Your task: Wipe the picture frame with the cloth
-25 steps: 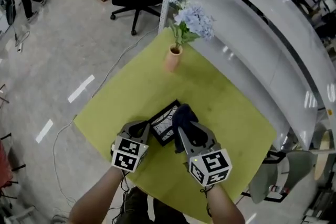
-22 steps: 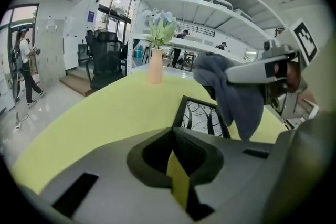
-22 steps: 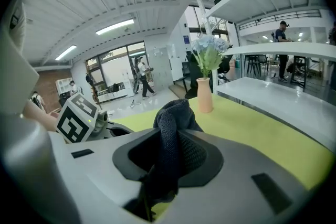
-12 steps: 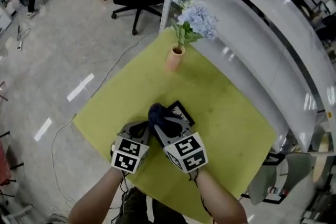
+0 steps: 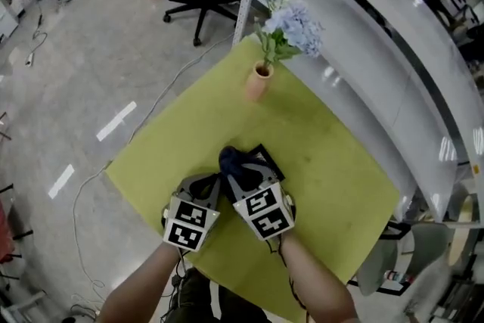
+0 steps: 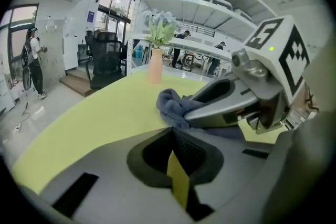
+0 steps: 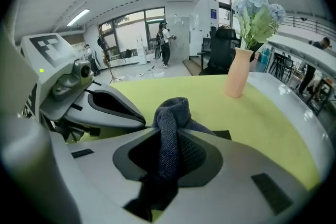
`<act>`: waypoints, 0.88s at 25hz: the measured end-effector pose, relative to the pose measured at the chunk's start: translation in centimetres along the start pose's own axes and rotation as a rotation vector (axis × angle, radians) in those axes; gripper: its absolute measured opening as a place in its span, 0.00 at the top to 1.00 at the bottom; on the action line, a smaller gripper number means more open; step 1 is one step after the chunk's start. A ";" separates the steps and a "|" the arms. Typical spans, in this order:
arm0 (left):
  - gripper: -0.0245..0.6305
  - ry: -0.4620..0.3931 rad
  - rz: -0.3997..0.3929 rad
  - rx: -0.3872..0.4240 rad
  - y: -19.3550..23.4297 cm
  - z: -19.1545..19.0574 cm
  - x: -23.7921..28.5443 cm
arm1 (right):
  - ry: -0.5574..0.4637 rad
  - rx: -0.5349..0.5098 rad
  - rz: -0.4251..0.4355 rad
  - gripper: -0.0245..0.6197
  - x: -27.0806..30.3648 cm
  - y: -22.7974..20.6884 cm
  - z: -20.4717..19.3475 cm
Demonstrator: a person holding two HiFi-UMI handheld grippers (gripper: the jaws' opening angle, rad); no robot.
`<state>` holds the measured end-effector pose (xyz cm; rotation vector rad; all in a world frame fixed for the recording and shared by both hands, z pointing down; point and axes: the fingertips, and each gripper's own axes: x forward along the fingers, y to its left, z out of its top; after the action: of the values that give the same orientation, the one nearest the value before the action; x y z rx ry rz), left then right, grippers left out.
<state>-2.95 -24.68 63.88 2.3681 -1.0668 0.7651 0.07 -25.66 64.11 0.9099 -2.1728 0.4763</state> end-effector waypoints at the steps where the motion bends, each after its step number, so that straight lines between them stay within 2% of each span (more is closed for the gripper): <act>1: 0.95 0.000 0.000 0.001 0.0 0.0 0.0 | 0.002 0.008 -0.007 0.82 -0.1 -0.4 0.0; 7: 0.95 0.005 -0.012 -0.007 0.0 0.0 -0.1 | 0.019 0.019 -0.152 0.82 -1.1 -5.4 -0.8; 10: 0.95 0.007 -0.015 -0.008 0.0 -0.1 -0.2 | 0.018 0.056 -0.175 0.82 -1.4 -6.9 -0.9; 14: 0.95 0.007 -0.017 -0.009 -0.1 -0.1 -0.2 | 0.005 0.049 -0.205 0.82 -1.8 -6.8 -0.7; 16: 0.95 0.011 -0.025 -0.015 -0.1 -0.2 -0.3 | -0.039 0.050 -0.188 0.82 -2.3 -6.0 -0.1; 19: 0.95 0.012 -0.027 -0.014 0.0 -0.1 -0.2 | -0.099 0.084 -0.097 0.82 -3.5 -3.5 0.8; 22: 0.95 0.009 -0.020 -0.005 0.0 -0.1 -0.3 | -0.095 0.088 -0.001 0.82 -4.4 0.0 0.6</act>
<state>-3.14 -24.49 63.75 2.3653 -1.0390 0.7649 1.94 -23.98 60.41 0.9998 -2.2514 0.5413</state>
